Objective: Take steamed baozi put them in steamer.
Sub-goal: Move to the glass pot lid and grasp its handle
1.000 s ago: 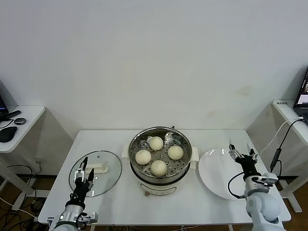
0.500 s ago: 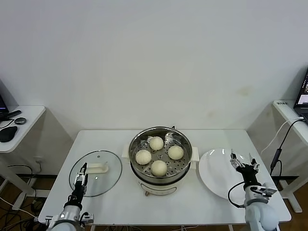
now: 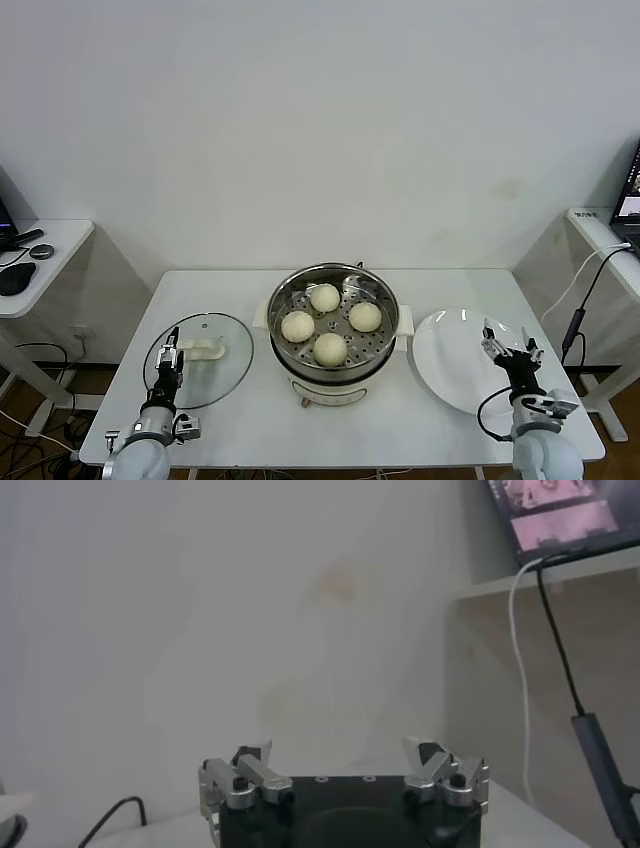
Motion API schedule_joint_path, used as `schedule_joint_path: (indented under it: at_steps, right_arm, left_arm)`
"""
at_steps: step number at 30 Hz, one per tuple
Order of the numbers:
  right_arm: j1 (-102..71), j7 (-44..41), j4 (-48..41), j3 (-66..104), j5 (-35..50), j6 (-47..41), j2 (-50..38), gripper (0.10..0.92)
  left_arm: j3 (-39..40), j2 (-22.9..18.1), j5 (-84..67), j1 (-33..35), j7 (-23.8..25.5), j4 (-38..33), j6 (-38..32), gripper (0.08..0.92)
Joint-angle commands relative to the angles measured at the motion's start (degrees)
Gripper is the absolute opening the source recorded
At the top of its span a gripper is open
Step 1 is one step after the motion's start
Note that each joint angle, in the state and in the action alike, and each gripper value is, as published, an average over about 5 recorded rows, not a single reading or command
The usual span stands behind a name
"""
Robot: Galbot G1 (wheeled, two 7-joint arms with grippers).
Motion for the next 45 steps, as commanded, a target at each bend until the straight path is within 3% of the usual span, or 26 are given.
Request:
schedule_joint_path:
  at_steps: [1,19,45]
  right_arm:
    - [-0.45,0.11,-0.09,0.27,-0.15,0.28,0.09,0.823]
    - [-1.45,0.09,-0.18,1.04,-0.51,0.82,0.1,0.823]
    - [-1.36,-0.02,-1.15,0.69,-0.94,1.19,0.25,0.823]
  left_arm:
    - [0.43,-0.53,-0.72,-2.52,0.51,2.1,0.43,0.823]
    - [0.6,-2.99,-0.08,-9.59,-4.26,14.27,0.47,0.823]
    - [0.82,-2.69,-1.73,-13.39,-6.12,17.22,-1.84,0.823]
